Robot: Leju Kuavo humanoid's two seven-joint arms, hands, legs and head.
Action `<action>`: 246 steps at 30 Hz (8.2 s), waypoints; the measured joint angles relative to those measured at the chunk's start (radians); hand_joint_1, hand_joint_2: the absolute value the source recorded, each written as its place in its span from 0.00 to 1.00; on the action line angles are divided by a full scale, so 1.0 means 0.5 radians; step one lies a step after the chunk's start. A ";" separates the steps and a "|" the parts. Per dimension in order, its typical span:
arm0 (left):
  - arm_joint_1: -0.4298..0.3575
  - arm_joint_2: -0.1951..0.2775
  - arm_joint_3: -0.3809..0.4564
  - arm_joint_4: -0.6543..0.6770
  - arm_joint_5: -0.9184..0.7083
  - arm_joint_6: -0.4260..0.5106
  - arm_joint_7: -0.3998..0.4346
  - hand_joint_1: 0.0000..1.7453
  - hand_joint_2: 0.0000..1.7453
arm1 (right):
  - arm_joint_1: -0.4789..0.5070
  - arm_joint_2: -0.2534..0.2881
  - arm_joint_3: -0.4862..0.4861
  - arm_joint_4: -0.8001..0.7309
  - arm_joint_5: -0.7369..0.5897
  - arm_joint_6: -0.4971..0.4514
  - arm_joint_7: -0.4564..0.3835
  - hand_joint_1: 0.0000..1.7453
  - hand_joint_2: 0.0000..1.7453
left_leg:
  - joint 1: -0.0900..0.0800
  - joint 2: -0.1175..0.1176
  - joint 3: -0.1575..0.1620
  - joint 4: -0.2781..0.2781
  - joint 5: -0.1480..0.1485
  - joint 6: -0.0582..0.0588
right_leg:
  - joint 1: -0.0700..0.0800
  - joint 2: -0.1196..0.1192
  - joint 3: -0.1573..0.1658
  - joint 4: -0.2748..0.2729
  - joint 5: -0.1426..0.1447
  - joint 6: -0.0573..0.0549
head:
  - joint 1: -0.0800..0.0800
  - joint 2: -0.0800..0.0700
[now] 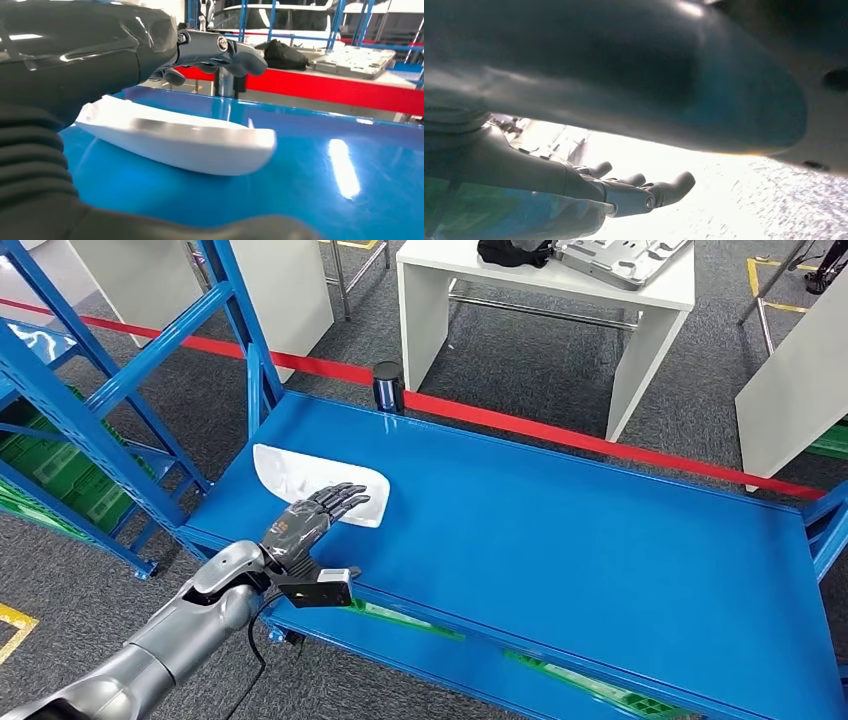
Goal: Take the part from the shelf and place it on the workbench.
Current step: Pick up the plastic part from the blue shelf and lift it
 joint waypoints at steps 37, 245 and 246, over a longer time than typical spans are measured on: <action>-0.053 0.037 -0.078 0.125 -0.047 -0.186 0.118 0.00 0.00 | -0.007 -0.005 0.038 0.000 -0.035 0.019 0.004 0.00 0.00 | 0.027 0.002 -0.304 0.567 -0.167 -0.043 | 0.002 0.008 0.022 0.014 -0.042 -0.050 | 0.000 0.000; 0.509 -0.315 0.332 -1.544 2.447 -1.352 -0.219 1.00 1.00 | -0.011 0.052 0.159 0.008 -0.177 0.048 -0.135 0.00 0.00 | 0.004 0.000 0.001 0.010 -0.012 -0.002 | -0.014 0.005 0.017 0.015 -0.022 -0.001 | 0.005 0.000; 0.521 -0.310 0.316 -1.544 2.459 -1.364 -0.214 1.00 1.00 | -0.012 0.053 0.159 0.009 -0.172 0.048 -0.139 0.00 0.00 | 0.009 0.000 -0.029 0.081 -0.062 -0.014 | -0.019 0.005 0.017 0.013 -0.018 -0.008 | 0.003 0.000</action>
